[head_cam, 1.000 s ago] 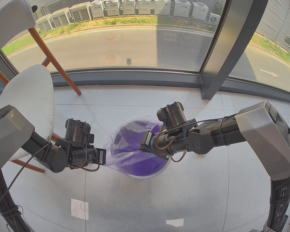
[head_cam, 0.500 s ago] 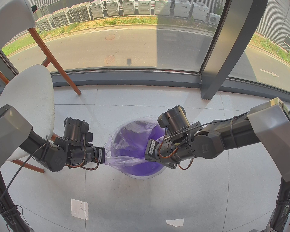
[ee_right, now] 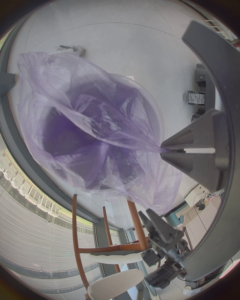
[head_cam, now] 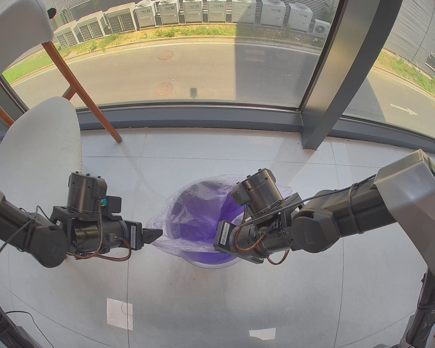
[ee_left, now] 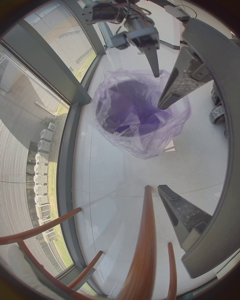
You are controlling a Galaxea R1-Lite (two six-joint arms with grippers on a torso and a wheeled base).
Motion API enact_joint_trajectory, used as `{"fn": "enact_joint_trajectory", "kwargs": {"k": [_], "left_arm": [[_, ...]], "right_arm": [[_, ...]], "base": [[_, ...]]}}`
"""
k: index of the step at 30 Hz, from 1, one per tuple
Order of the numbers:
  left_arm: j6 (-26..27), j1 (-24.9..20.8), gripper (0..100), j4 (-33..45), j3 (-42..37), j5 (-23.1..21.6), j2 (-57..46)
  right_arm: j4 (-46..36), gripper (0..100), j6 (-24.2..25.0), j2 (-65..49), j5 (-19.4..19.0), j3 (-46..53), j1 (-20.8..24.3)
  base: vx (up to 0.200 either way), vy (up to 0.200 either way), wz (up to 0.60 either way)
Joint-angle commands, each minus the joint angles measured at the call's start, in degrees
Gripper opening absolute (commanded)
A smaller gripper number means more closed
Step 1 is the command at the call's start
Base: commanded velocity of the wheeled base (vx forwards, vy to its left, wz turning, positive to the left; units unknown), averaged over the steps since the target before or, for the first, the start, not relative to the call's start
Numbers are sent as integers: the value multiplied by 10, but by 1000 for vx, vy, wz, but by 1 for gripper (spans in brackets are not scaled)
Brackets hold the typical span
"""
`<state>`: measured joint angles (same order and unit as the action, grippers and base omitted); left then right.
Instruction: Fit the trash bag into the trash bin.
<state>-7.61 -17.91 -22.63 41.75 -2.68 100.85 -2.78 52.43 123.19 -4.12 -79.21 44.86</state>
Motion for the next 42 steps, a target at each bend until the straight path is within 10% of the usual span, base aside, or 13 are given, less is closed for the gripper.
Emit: {"fn": "enact_joint_trajectory", "kwargs": {"k": [1, 13, 25, 32, 33, 42], "left_arm": [[0, 2, 100, 34, -22, -7, -83], [-33, -79, 100, 110, -98, -18, -120], [-268, -147, 100, 114, 11, -16, -64], [-298, -156, 100, 112, 42, -3, 6], [-298, -156, 0, 110, 43, 1, 15], [-290, -149, 0, 106, 40, 45, 69]], "right_arm": [[2, 0, 0, -5, 9, 19, 21], [4, 0, 0, -7, 47, 82, 72], [5, 0, 0, 6, 56, 84, 88], [5, 0, 0, 7, 56, 80, 88], [5, 0, -1, 7, 56, 80, 87], [5, 0, 0, -1, 58, 86, 82]], "base": [[0, 0, 0], [0, 0, 0], [0, 0, 0], [0, 0, 0], [0, 0, 0], [0, 0, 0]]}}
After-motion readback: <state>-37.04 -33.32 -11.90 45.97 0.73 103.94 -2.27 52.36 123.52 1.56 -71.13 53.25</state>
